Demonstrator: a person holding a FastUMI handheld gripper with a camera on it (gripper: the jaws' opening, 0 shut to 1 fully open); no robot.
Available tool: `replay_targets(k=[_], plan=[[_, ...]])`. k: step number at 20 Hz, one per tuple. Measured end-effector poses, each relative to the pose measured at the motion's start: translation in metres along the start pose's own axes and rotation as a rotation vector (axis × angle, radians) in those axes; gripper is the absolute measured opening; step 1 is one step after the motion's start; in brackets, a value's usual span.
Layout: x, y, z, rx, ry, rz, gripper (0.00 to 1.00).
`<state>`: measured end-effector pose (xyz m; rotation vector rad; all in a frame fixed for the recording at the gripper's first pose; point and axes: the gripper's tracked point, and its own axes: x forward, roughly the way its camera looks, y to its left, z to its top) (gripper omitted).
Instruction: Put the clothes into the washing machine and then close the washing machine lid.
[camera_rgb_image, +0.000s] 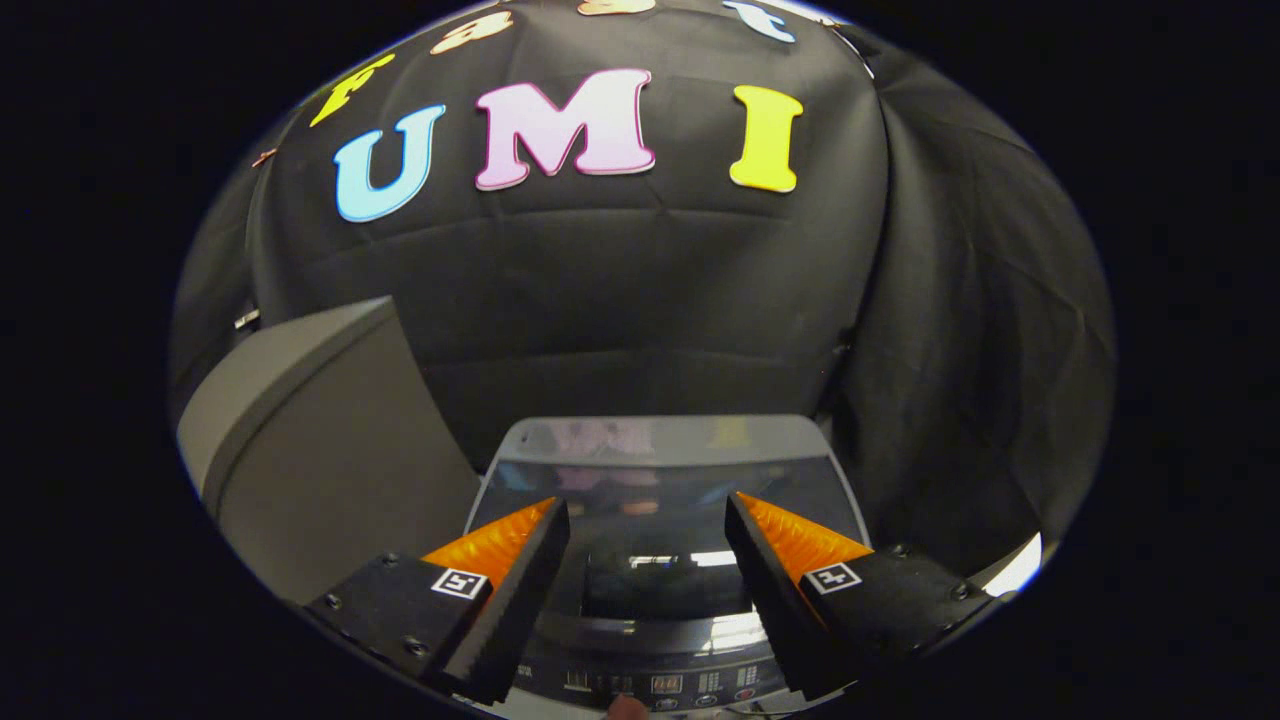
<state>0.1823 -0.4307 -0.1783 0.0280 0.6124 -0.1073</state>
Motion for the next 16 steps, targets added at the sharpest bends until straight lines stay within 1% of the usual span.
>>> replay_targets(k=[2, 3, 5, 7, 11, 16], plan=[[-0.007, 0.003, -0.012, -0.005, 0.024, 0.0, 0.99], [-0.013, 0.006, -0.011, -0.004, 0.017, 0.005, 0.99], [-0.03, 0.012, 0.006, 0.002, -0.021, 0.013, 0.99], [-0.05, 0.023, 0.036, 0.016, -0.082, 0.028, 0.99], [-0.101, 0.042, 0.11, 0.006, -0.245, 0.049, 0.99], [-0.161, 0.058, 0.183, 0.023, -0.426, 0.061, 0.99]])
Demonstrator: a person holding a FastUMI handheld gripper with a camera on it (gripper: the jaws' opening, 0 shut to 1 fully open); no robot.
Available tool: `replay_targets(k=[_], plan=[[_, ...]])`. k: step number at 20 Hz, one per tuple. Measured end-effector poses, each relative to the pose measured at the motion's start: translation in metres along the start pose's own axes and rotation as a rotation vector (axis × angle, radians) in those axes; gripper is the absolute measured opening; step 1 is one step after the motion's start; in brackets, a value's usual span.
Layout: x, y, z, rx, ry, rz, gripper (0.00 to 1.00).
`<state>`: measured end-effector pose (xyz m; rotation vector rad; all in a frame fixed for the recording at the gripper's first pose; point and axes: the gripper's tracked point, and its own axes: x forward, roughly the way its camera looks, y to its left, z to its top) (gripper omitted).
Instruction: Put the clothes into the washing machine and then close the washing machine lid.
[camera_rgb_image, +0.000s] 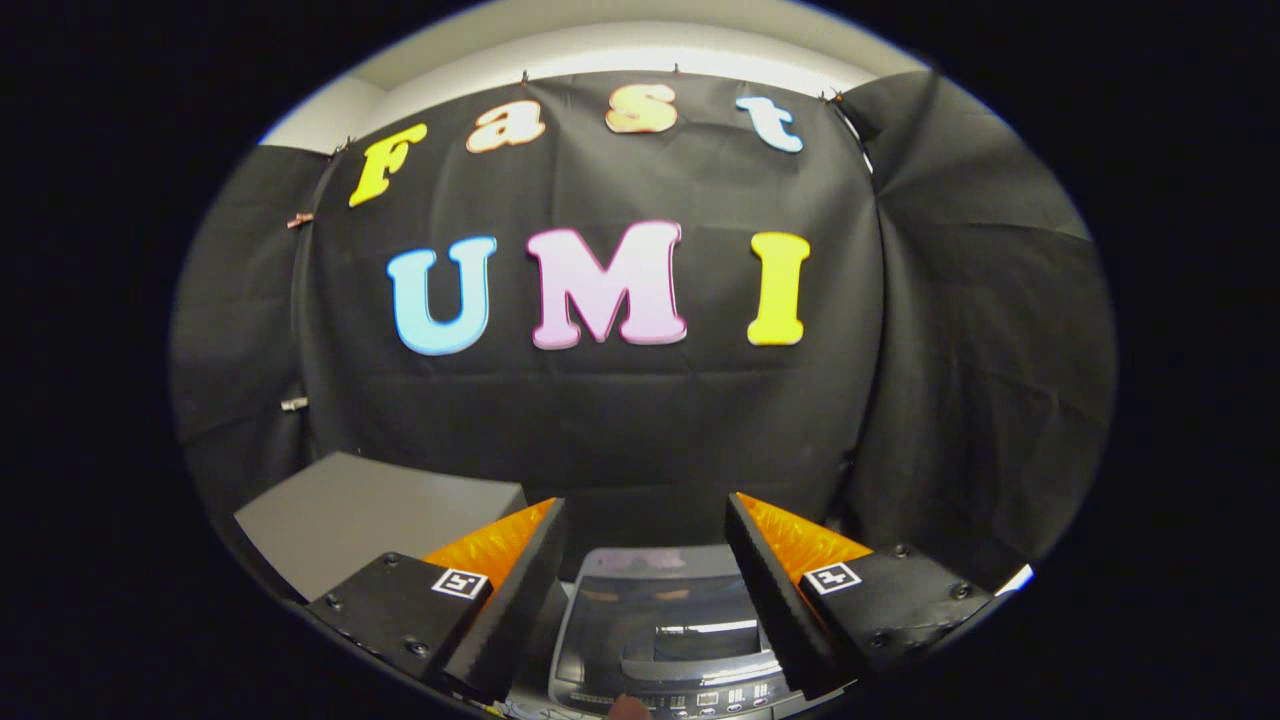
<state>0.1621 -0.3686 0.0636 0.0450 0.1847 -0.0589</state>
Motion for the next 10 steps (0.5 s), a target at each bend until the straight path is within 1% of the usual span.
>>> replay_targets(k=[4, 10], plan=[[-0.021, 0.01, 0.048, 0.0, -0.095, -0.002, 0.98], [-0.04, 0.021, 0.079, -0.019, -0.161, 0.001, 0.98]])
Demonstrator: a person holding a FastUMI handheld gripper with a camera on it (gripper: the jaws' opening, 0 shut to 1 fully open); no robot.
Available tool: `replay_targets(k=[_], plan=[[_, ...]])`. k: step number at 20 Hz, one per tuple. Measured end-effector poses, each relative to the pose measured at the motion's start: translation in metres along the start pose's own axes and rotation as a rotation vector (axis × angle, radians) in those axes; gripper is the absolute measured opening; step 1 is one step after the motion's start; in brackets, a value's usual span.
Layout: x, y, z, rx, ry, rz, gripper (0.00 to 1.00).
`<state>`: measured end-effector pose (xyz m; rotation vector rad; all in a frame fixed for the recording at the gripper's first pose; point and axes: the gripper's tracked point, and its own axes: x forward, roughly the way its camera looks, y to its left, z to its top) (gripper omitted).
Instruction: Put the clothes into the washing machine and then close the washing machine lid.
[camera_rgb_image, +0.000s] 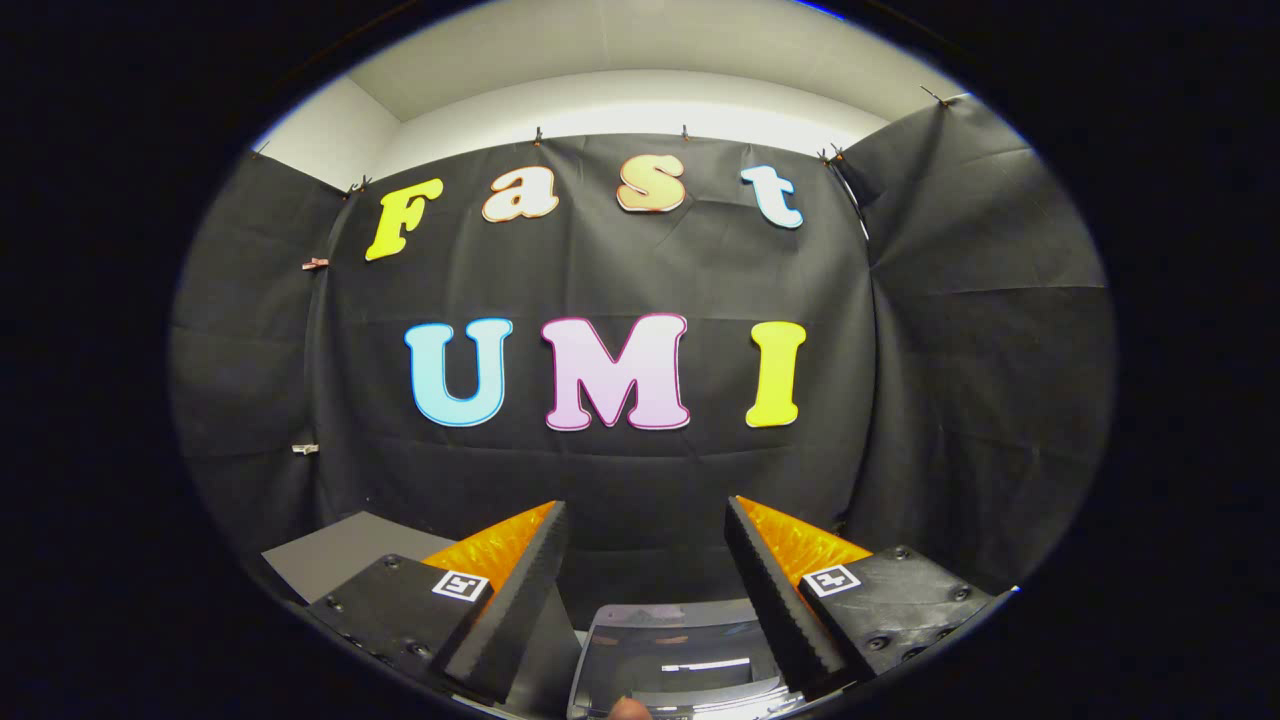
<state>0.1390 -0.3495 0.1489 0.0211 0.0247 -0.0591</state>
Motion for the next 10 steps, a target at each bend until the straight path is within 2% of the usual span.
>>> replay_targets(k=[10], plan=[[-0.015, 0.013, 0.03, 0.005, -0.069, 0.009, 0.98]])
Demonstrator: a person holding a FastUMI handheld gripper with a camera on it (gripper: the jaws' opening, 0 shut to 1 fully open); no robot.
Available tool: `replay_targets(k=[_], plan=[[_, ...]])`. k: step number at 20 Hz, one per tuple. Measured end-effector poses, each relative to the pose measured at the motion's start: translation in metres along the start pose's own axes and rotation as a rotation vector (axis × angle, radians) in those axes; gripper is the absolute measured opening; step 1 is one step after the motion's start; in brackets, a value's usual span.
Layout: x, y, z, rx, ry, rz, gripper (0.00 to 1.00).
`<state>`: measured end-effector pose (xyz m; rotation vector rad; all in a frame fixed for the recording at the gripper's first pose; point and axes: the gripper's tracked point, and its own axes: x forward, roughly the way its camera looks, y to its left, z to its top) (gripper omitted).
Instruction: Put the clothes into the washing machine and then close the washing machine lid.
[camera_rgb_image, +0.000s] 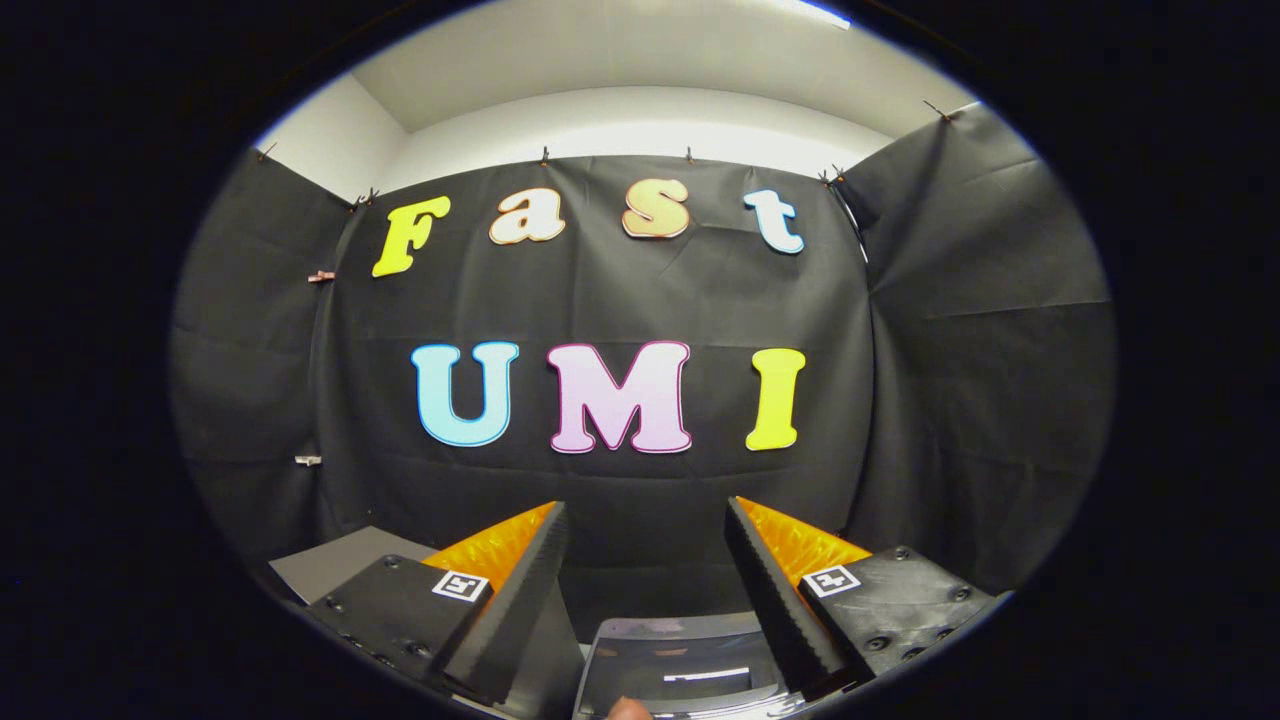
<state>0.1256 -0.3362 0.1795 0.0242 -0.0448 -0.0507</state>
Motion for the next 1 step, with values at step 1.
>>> replay_targets(k=[1], plan=[[0.0, 0.0025, 0.0003, 0.006, -0.002, 0.004, 0.98]])
